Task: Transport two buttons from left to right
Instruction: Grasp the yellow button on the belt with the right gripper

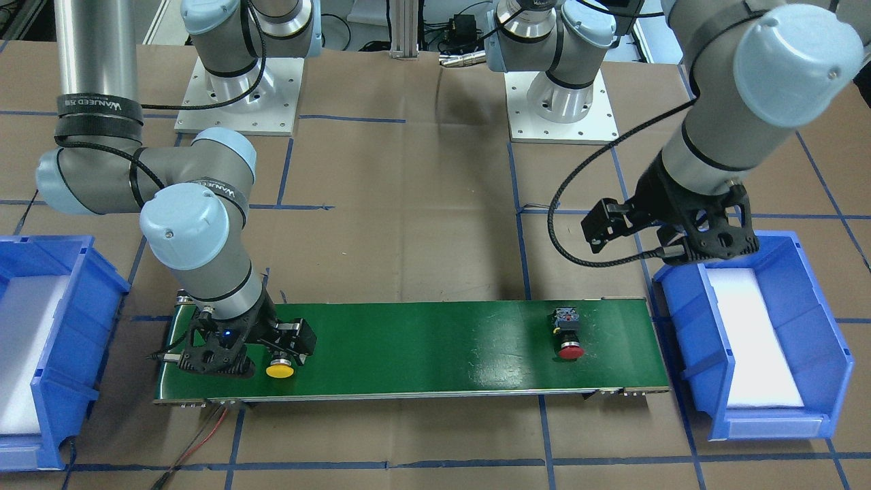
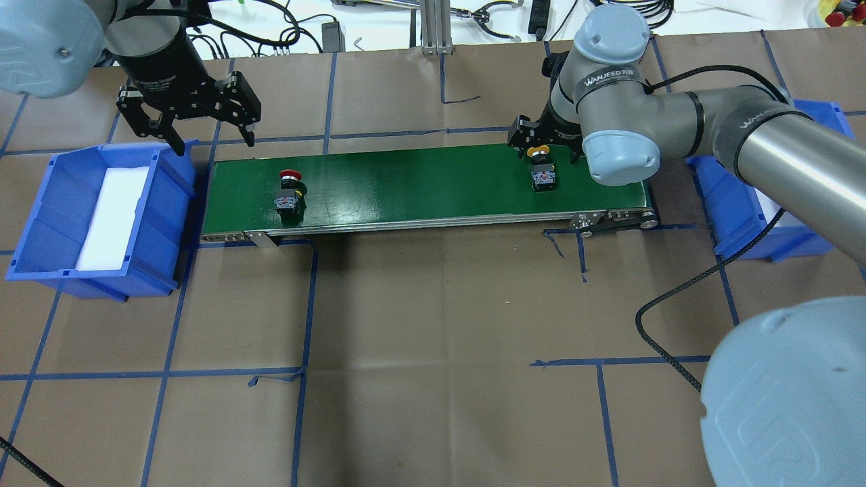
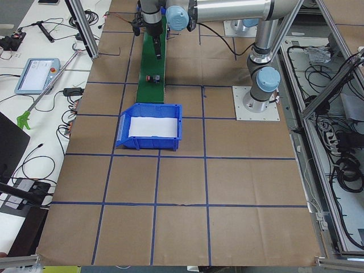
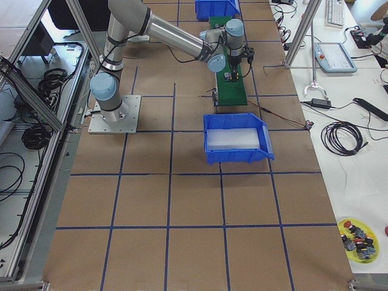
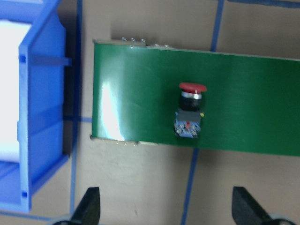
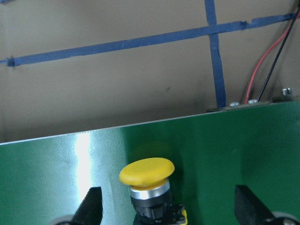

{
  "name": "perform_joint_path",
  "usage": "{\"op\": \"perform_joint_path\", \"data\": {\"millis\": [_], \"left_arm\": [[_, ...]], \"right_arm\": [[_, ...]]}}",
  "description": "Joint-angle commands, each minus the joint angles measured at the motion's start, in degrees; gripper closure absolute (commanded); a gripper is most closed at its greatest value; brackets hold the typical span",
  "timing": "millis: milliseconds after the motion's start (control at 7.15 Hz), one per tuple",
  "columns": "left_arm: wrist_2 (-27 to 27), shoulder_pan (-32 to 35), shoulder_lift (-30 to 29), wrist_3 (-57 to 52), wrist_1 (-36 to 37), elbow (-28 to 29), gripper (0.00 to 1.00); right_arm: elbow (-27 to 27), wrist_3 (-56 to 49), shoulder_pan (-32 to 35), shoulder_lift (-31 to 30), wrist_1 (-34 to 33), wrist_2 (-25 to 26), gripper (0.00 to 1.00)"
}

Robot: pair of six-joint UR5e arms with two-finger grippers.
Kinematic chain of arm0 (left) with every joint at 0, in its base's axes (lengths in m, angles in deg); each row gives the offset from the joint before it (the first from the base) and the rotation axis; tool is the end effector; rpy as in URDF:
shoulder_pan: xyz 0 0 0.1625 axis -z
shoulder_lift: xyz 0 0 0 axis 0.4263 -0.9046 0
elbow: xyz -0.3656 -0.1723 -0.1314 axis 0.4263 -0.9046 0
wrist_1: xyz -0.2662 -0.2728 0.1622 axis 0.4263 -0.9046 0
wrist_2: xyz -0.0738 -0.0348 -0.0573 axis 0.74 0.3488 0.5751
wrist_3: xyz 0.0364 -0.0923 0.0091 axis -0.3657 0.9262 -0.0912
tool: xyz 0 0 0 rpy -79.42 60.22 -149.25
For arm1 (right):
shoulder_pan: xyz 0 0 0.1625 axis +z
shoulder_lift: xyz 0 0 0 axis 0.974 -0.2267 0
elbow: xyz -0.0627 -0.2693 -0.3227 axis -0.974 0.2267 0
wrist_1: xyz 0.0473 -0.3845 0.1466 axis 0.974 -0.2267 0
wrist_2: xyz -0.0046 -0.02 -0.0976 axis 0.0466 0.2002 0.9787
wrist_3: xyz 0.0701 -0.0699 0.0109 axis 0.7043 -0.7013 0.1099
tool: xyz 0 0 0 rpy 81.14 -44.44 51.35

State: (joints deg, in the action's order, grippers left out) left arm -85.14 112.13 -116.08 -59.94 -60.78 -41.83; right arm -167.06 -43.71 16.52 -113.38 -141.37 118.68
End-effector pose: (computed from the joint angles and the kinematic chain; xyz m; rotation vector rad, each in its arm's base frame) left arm -0.1009 -0.5511 0.4616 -0.2102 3.1053 0.0967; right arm 0.1773 -0.6255 0.2567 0.1971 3.0417 -0.2402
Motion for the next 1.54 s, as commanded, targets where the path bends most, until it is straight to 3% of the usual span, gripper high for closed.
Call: {"op": "perform_joint_path", "data": {"millis": [0, 280, 420, 839, 1119, 1259, 1399], "left_arm": [[0.57, 1.69, 5.76, 0.41, 0.01, -5.17, 0.00], [0.48, 1.70, 6.84, -0.73, 1.16, -7.65, 0.01], [0.40, 1.70, 6.84, -1.00, 1.33, -7.75, 0.01], [0.31, 1.70, 6.92, -1.18, 1.34, -7.83, 0.01], [0.31, 1.70, 6.92, -1.18, 1.42, -7.75, 0.01], [0.31, 1.70, 6.92, -1.18, 1.42, -7.75, 0.01], [0.31, 1.70, 6.92, -1.09, 1.42, -7.66, 0.01]], "right_arm": [[-0.35, -0.23, 0.02, 0.17, 0.33, 0.14, 0.15], [-0.44, -0.76, 0.02, 0.26, 0.50, 3.29, 0.72], [-0.26, -0.76, 0.02, 0.08, 0.68, 3.39, 0.93], [1.75, -3.83, -0.33, -0.80, 1.38, 6.81, 0.96], [9.01, -10.03, -3.65, -4.21, 13.62, 7.52, 0.96], [11.32, -14.87, -8.11, -7.45, 20.73, 7.26, 0.95], [11.34, -21.61, -13.73, -11.22, 23.33, 6.82, 0.95]]}}
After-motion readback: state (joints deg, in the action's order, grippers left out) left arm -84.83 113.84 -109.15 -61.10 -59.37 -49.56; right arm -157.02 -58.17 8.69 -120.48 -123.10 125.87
